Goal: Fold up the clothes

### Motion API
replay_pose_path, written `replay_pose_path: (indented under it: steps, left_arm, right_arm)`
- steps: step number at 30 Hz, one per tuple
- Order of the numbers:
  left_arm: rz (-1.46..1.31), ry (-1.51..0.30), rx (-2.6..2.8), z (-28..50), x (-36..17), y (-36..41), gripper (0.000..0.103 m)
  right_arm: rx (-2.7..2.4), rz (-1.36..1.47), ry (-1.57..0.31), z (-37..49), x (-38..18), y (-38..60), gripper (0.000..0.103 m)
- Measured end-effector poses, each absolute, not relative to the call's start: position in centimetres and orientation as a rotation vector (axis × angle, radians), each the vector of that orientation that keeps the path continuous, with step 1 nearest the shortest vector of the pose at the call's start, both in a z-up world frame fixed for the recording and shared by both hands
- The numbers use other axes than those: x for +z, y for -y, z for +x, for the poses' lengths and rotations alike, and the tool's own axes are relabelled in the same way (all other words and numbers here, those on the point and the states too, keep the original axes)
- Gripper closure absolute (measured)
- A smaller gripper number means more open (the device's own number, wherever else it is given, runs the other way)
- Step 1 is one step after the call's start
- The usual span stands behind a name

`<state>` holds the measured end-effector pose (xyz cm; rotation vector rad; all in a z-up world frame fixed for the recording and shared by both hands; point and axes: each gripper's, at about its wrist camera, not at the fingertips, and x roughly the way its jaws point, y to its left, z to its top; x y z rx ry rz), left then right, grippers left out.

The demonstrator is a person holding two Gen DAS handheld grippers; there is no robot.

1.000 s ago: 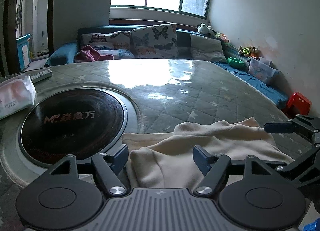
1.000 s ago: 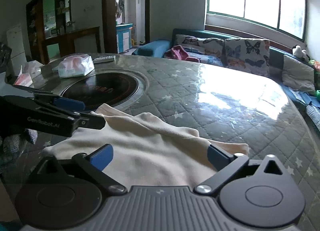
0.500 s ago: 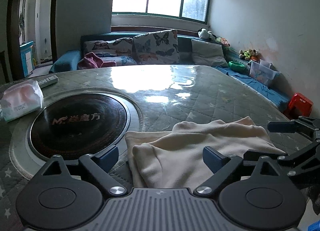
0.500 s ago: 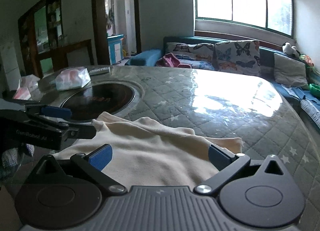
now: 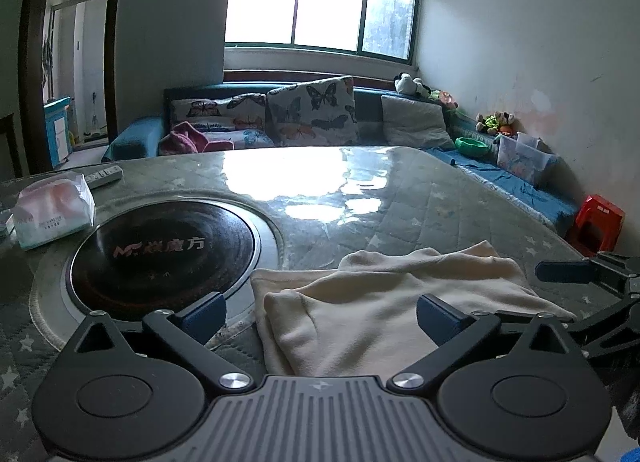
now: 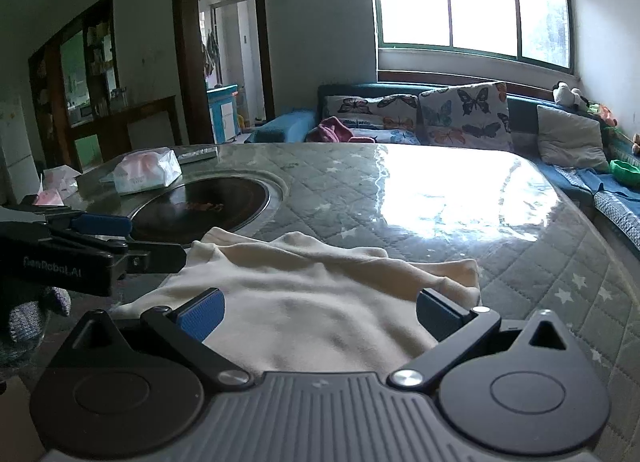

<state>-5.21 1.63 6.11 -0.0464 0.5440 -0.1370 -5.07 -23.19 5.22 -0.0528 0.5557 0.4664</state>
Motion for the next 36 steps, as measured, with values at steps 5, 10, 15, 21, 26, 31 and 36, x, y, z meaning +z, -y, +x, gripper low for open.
replay_pose_path:
  steps: [5,10,15,21,26,31,36]
  left_arm:
    - [-0.036,-0.530,-0.136,-5.7,6.3,-1.5,0.000]
    - [-0.038,-0.536,-0.111,-6.0,6.2,-1.6,0.000]
    - [-0.038,-0.546,-0.091,-6.4,6.1,-1.9,0.000]
    - [-0.045,-0.552,-0.084,-7.1,5.9,-2.2,0.000]
    - [-0.048,-0.567,-0.072,-7.3,5.6,-2.3,0.000]
    - [-0.052,-0.582,-0.054,-7.5,5.3,-2.6,0.000]
    - [-0.064,-0.588,-0.040,-7.6,5.4,-3.0,0.000]
  right_arm:
    - [0.495,-0.026,-0.579,-5.5,5.2,23.1,0.000]
    - [0.511,-0.016,-0.591,-5.9,5.0,22.9,0.000]
    - [0.541,-0.019,-0.577,-6.5,5.1,22.7,0.000]
    - [0.558,-0.026,-0.618,-6.7,4.7,22.2,0.000]
    - [0.549,-0.064,-0.599,-7.5,4.4,21.7,0.000]
    - [0.543,-0.108,-0.597,-8.1,4.2,21.4,0.000]
    - [0.570,-0.142,-0.597,-8.6,4.2,20.9,0.000]
